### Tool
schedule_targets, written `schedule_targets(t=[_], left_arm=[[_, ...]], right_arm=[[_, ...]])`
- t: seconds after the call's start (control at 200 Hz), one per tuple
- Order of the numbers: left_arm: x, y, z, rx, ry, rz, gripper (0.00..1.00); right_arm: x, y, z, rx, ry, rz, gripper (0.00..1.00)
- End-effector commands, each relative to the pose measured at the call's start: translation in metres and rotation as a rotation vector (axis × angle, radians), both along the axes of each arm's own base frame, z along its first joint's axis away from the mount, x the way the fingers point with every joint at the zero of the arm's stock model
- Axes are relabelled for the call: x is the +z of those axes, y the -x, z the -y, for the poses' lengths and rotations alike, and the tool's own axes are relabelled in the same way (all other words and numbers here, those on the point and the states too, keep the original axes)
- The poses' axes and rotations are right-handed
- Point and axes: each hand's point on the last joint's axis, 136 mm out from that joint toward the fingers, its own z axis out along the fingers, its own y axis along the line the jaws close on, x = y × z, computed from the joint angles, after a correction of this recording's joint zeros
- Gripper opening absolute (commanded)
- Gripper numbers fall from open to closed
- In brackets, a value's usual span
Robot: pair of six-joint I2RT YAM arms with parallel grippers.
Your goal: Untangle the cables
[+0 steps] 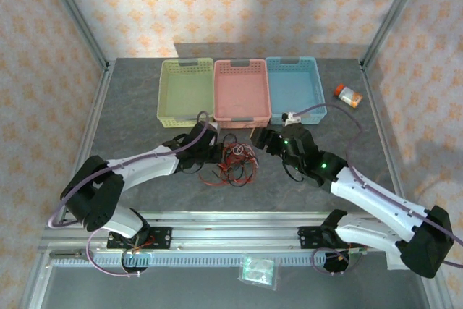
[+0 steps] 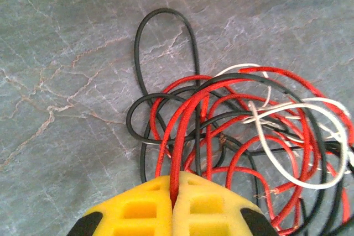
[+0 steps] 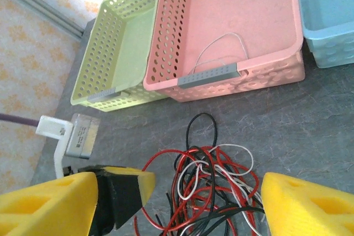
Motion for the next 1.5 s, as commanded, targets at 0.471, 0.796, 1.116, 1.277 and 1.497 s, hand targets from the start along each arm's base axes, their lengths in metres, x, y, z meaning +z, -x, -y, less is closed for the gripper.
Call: schedule_targets(t=[0.471,0.796,1.116,1.277,1.497], left_arm=[[0.111,0.017,0.032,-0.22,0.24,0.197,0.0],[0.15,0.013,0.036,-0.235,0.277,0.272,0.0],[0.175,0.018,0.039,-0.258,0.335,0.319,0.0],[0.185,0.02,0.042,-0.283,0.357,0.333,0.0],[0.202,0.024,0.044,-0.309,0.378,0.355,0.0]], right_arm=[[0.037,0.006,0.029,0.019,0.142,0.277,0.93],[0.015,0.019,-0.021,0.263,0.045,0.22,0.9],[-0.011,0.004,-0.053,0.301,-0.02,0.162,0.89],[-0.017,-0.009,-0.063,0.273,-0.042,0.151,0.86],[-0.037,-0.026,-0.071,0.215,-0.051,0.1,0.85]])
